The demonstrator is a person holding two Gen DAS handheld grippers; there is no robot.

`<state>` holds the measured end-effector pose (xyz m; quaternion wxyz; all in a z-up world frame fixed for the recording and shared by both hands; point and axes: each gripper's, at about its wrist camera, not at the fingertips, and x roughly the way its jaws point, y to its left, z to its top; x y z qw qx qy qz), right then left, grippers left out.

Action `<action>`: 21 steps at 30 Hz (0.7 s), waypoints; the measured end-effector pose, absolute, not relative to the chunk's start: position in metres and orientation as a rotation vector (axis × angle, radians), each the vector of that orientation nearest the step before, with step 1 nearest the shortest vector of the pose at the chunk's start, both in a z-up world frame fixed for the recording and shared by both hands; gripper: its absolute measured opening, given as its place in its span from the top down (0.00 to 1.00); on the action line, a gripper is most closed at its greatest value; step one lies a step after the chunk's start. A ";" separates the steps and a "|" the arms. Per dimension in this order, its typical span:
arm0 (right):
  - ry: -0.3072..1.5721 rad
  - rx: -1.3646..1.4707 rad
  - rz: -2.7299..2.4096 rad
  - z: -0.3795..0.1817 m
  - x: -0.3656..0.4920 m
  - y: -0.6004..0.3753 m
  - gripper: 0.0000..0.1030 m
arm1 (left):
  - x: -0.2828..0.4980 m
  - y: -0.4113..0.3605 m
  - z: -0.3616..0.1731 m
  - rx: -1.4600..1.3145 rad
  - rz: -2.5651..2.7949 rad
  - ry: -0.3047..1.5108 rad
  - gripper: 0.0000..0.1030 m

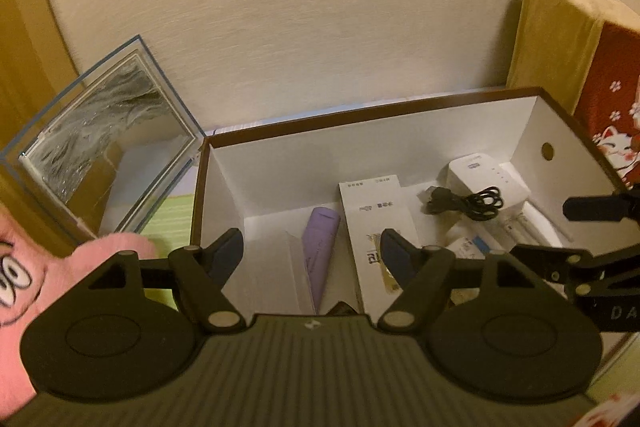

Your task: Organize rigid objects

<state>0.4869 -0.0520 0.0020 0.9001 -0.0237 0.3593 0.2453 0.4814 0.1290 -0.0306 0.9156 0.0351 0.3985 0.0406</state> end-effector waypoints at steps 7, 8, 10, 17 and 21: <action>0.727 -0.029 0.489 0.010 0.458 -0.064 0.30 | 0.447 0.121 -0.013 0.050 0.100 0.794 0.28; 0.725 -0.029 0.484 0.011 0.453 -0.066 0.30 | 0.442 0.119 -0.011 0.049 0.105 0.792 0.27; 0.720 -0.030 0.474 0.014 0.444 -0.069 0.30 | 0.429 0.117 -0.008 0.039 0.108 0.785 0.26; 0.708 -0.016 0.445 0.025 0.405 -0.081 0.30 | 0.381 0.109 0.004 0.024 0.107 0.774 0.25; 0.699 -0.010 0.435 0.031 0.381 -0.085 0.29 | 0.352 0.106 0.012 0.007 0.094 0.763 0.25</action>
